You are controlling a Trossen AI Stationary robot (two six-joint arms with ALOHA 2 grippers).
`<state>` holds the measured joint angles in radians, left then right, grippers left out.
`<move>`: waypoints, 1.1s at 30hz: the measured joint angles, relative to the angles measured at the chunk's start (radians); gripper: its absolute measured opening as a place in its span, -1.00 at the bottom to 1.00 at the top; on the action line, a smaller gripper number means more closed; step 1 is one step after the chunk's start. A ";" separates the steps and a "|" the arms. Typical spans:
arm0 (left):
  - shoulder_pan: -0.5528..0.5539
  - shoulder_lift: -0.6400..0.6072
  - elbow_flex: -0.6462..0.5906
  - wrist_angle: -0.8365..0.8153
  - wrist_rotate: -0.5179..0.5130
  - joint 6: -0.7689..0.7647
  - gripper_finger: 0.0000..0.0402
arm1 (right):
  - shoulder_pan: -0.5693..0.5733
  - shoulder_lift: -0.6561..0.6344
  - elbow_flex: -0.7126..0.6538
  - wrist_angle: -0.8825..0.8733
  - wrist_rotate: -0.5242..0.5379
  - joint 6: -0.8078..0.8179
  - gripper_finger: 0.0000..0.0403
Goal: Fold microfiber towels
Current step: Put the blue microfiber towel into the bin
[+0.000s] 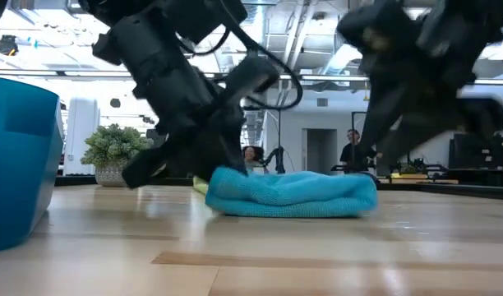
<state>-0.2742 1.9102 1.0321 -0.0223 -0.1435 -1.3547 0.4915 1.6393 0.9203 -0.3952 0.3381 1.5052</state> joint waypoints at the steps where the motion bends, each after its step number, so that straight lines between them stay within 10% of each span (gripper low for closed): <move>1: 0.004 -0.013 0.000 0.000 0.016 0.015 -0.94 | 0.000 -0.034 0.000 -0.029 0.001 -0.004 -0.19; 18: 0.045 -0.462 0.001 -0.363 0.555 0.383 -0.98 | 0.027 -0.376 0.000 -0.413 0.190 -0.021 -0.34; 33: -0.391 -0.714 0.002 -0.704 0.349 0.311 -0.97 | 0.010 -0.323 0.000 -0.362 0.184 -0.021 -0.34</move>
<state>-0.6648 1.1959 1.0340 -0.7265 0.2053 -1.0438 0.5014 1.3165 0.9203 -0.7574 0.5217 1.4837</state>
